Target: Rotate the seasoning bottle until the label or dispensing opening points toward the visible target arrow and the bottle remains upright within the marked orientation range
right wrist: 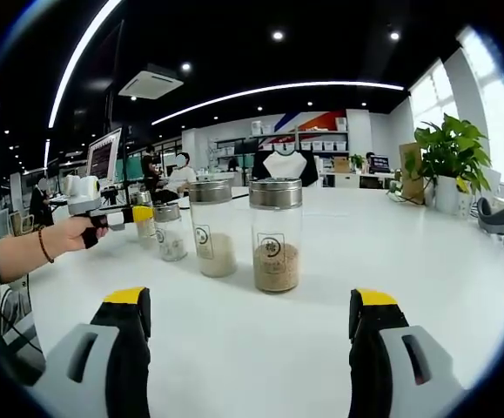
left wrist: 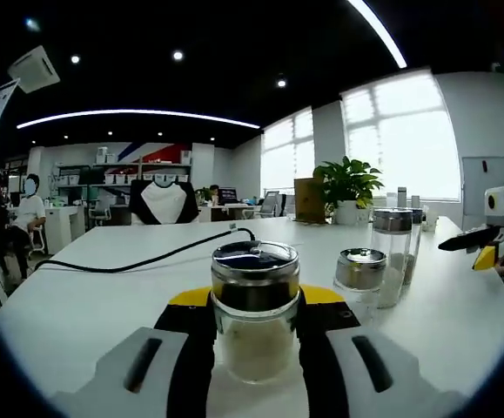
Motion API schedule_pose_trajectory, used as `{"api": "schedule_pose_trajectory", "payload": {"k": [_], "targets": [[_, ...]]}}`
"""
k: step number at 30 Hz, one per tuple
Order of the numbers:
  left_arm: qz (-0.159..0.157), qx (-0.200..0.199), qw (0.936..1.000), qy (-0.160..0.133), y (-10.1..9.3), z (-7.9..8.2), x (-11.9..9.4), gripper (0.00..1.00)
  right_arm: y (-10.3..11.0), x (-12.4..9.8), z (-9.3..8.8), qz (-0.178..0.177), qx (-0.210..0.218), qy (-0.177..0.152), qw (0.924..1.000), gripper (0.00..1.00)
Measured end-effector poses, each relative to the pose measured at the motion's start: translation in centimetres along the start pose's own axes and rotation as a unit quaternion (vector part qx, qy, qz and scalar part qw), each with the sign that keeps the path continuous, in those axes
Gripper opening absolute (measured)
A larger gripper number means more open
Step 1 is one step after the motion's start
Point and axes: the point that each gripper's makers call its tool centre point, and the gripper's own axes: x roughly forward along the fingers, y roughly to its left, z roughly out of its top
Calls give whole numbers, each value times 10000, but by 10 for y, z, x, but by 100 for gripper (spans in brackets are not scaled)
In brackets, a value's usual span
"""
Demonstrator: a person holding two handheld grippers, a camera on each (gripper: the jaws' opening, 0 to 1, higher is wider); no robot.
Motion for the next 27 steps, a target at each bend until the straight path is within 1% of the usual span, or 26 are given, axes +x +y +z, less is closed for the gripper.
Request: {"api": "schedule_pose_trajectory", "payload": {"k": [2, 5, 8, 14, 17, 20, 21, 22, 24, 27], "targets": [[-66, 43, 10000, 7, -4, 1, -1, 37, 0, 0, 0, 8, 9, -5, 10000, 97], [-105, 78, 9999, 24, -5, -2, -2, 37, 0, -1, 2, -9, 0, -29, 10000, 97], [-83, -13, 9999, 101, -4, -9, -3, 37, -1, -1, 2, -17, 2, -32, 10000, 97], [-109, -101, 9998, 161, -6, -18, -5, 37, -1, -1, 1, -13, 19, -23, 10000, 97], [-77, -134, 9995, 267, -3, -25, -5, 37, -1, -1, 1, -12, 25, -22, 10000, 97], [-140, -74, 9996, 234, -6, -24, -7, 37, 0, -1, 1, -8, 13, -25, 10000, 97], [-200, 33, 9995, 243, -10, -25, -8, 37, 0, -1, 1, -13, 15, -25, 10000, 97], [-181, 15, 9996, 236, -9, -26, -9, 37, -1, -1, 1, -16, 16, -23, 10000, 97], [-201, -11, 9996, 199, -15, -26, -9, 37, 0, -1, 1, -6, 15, -20, 10000, 97], [-196, -19, 9996, 191, -14, -26, -9, 37, 1, -1, 0, 3, 13, -10, 10000, 97]]}}
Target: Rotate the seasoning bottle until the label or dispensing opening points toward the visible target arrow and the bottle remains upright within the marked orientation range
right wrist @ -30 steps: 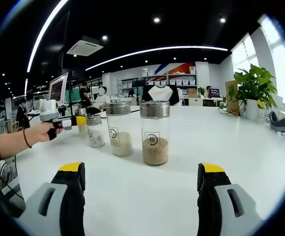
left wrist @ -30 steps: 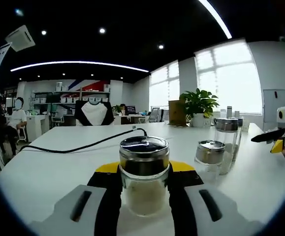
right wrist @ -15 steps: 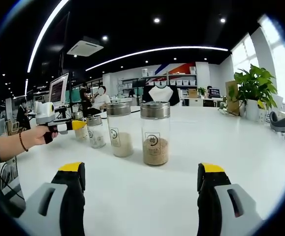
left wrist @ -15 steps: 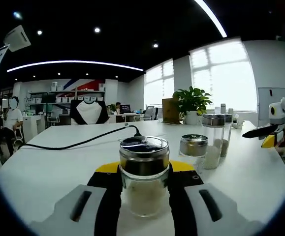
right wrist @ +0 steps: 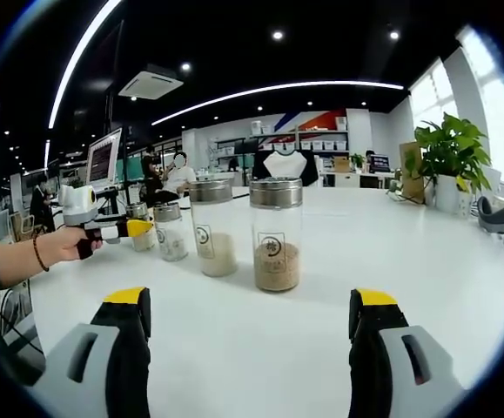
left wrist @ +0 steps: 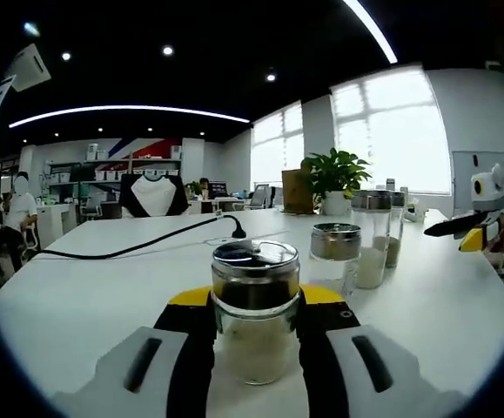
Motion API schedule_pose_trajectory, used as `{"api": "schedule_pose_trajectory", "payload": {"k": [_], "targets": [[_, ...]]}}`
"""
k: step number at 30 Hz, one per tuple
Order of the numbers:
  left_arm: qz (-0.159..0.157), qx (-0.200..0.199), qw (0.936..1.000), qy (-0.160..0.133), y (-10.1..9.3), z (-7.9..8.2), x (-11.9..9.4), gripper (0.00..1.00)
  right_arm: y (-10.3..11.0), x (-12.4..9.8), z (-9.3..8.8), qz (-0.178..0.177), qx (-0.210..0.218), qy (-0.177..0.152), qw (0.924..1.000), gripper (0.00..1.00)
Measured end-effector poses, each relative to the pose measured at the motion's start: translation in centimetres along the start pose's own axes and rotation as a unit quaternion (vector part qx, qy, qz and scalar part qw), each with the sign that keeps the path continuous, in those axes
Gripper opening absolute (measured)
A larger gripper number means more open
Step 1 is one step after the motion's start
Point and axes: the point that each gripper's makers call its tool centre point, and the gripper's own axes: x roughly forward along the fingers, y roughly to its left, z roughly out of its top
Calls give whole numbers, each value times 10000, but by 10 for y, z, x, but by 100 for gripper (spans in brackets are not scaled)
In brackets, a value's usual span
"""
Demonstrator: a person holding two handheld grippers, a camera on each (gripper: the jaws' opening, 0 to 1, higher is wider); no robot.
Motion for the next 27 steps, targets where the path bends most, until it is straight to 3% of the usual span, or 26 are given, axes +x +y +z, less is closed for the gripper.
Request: {"api": "schedule_pose_trajectory", "payload": {"k": [27], "targets": [[-75, 29, 9999, 70, 0, 0, 4, 37, -5, -2, 3, -23, 56, -56, 10000, 96]]}}
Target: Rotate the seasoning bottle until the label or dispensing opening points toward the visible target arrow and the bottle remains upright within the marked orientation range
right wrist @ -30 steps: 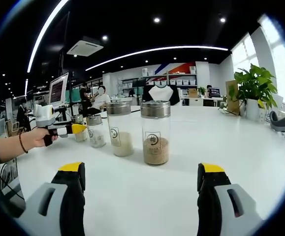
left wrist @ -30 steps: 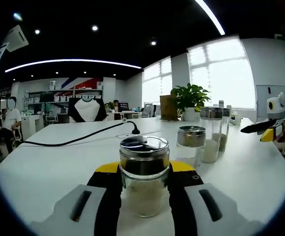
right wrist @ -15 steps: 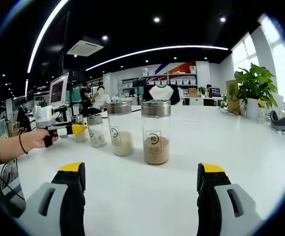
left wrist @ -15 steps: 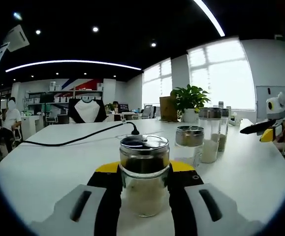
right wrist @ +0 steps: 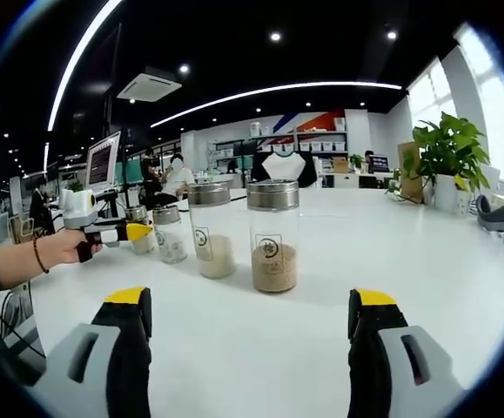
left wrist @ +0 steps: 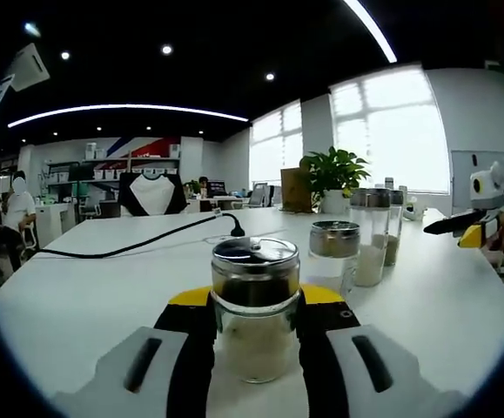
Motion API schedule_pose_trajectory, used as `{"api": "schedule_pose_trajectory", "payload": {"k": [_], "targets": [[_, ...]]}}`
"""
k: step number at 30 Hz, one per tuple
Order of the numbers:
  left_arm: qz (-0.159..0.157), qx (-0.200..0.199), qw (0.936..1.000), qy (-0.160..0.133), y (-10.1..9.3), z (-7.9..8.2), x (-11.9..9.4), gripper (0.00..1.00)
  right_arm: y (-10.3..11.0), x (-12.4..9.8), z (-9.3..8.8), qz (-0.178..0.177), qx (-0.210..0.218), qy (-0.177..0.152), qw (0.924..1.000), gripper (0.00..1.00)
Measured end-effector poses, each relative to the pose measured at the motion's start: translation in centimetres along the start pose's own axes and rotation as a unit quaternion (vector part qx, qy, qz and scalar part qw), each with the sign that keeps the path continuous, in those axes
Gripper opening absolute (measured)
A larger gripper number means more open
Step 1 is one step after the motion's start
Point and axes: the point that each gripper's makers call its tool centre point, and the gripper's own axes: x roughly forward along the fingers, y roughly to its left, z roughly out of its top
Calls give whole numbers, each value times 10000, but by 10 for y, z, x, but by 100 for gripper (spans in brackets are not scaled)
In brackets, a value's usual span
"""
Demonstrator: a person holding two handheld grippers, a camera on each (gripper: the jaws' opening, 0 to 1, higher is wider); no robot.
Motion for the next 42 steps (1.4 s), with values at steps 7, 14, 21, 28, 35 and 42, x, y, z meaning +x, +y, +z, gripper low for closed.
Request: {"api": "schedule_pose_trajectory", "payload": {"k": [7, 14, 21, 28, 35, 42], "targets": [[-262, 18, 9997, 25, 1, 0, 0, 37, 1, 0, 0, 20, -27, 5, 10000, 96], [-668, 67, 9976, 141, -2, -1, 2, 37, 0, 0, 0, 10, -30, 15, 10000, 96], [-1239, 131, 9921, 143, -5, -1, 2, 37, 1, 0, 0, 44, -25, 16, 10000, 96], [-1686, 241, 9852, 204, -4, -2, 3, 37, -2, 0, 0, 42, -11, 35, 10000, 96], [-2331, 305, 9718, 183, -2, -3, 2, 37, -2, 0, -1, 62, -11, 43, 10000, 95], [-2764, 400, 9598, 269, -2, -4, 1, 37, -5, 0, -1, -18, 5, 51, 10000, 96]]}}
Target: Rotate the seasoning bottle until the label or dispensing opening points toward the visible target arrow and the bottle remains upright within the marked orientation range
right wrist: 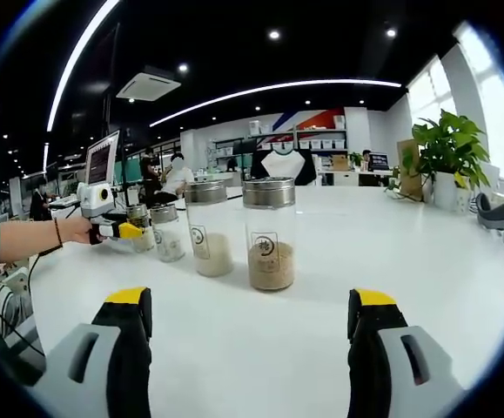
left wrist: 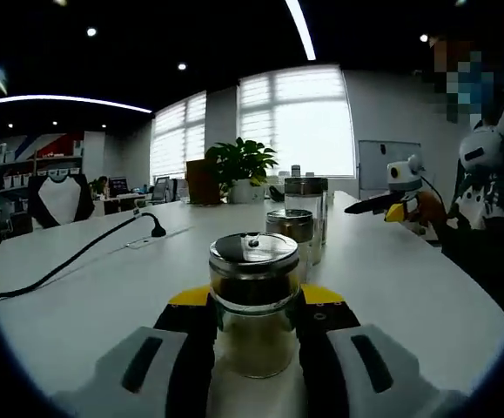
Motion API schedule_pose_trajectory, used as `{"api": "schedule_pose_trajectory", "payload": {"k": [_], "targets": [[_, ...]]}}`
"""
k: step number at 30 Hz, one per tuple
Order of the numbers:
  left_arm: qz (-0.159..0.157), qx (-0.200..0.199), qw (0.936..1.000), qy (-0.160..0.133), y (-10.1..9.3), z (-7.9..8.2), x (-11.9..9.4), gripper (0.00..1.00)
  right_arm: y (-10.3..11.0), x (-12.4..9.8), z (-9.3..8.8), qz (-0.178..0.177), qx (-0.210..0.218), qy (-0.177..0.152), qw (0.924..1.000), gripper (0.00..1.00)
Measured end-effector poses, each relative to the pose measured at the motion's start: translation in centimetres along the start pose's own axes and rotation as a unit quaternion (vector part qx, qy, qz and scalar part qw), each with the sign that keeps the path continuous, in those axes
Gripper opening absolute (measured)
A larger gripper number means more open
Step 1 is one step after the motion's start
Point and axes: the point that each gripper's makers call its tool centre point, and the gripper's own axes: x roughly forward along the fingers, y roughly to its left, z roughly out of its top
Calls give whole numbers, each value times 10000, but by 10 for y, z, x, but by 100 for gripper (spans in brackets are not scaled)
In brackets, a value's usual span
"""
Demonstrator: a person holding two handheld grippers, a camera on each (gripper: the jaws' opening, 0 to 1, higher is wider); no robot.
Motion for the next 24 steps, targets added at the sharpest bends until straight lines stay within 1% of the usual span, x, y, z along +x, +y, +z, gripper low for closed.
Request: {"api": "schedule_pose_trajectory", "payload": {"k": [2, 4, 9, 14, 17, 20, 23, 24], "targets": [[-62, 10, 10000, 26, -2, 0, 1, 37, -2, 0, 0, -60, -85, 18, 9999, 96], [-118, 2, 9999, 39, -6, 0, 2, 37, -1, 0, 0, -29, -39, 0, 10000, 96], [-140, 11, 9999, 72, -10, -1, 4, 37, 0, 0, 0, -11, -52, 14, 10000, 95], [-162, 123, 9998, 81, -16, -2, 6, 38, 2, 0, -2, 27, -41, 52, 10000, 95], [-115, 125, 9996, 209, -17, -6, 7, 38, 5, 1, -3, 81, -76, 81, 9999, 94], [-91, 137, 9995, 282, -18, -9, 5, 45, 5, 1, -3, 94, -65, 82, 9999, 94], [68, 7, 9998, 160, -14, -5, -2, 46, 4, 2, -5, 88, -32, 105, 9999, 94], [98, 9, 9998, 162, -15, -5, -4, 47, 3, 2, -5, 87, -22, 101, 9999, 94]]}}
